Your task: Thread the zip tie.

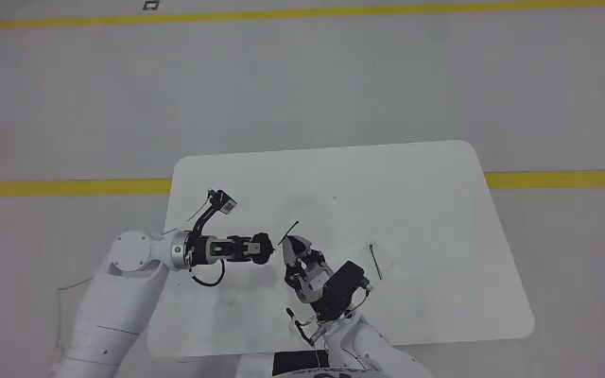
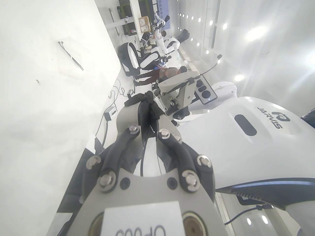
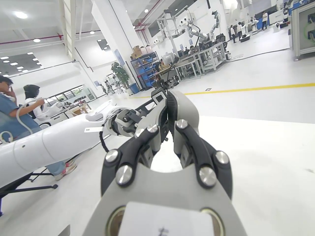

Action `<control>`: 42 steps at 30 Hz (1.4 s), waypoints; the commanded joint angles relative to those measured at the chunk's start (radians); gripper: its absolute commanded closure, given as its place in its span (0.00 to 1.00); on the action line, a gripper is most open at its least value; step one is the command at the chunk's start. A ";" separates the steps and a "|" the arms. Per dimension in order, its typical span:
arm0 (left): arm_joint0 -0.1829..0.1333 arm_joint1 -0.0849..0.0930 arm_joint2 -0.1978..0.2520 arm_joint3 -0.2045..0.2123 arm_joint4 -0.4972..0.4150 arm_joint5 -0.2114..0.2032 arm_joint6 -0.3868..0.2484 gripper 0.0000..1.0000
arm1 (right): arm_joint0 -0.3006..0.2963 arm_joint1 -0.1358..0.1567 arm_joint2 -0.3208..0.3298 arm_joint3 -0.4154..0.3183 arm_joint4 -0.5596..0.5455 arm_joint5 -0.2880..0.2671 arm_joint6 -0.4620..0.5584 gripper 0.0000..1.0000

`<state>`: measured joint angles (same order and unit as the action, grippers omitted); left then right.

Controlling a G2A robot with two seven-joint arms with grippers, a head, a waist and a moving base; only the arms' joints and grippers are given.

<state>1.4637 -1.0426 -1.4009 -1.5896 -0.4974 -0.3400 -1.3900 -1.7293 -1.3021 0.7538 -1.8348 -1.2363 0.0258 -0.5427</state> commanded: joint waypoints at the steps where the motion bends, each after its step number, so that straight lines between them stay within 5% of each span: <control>1: 0.000 0.000 0.000 0.000 0.000 0.000 0.000 1.00 | 0.000 0.000 0.000 0.000 0.000 0.000 0.000 1.00; 13: 0.000 0.000 0.000 0.000 0.000 0.000 0.000 1.00 | 0.013 -0.005 -0.007 0.012 -0.089 0.051 0.005 1.00; 42: 0.000 0.000 0.000 0.000 0.000 0.000 0.000 1.00 | 0.009 -0.004 -0.001 0.018 -0.104 0.030 0.034 1.00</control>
<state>1.4637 -1.0426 -1.4009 -1.5896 -0.4974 -0.3400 -1.3900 -1.7201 -1.3065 0.7531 -1.8158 -1.3397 0.0550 -0.5075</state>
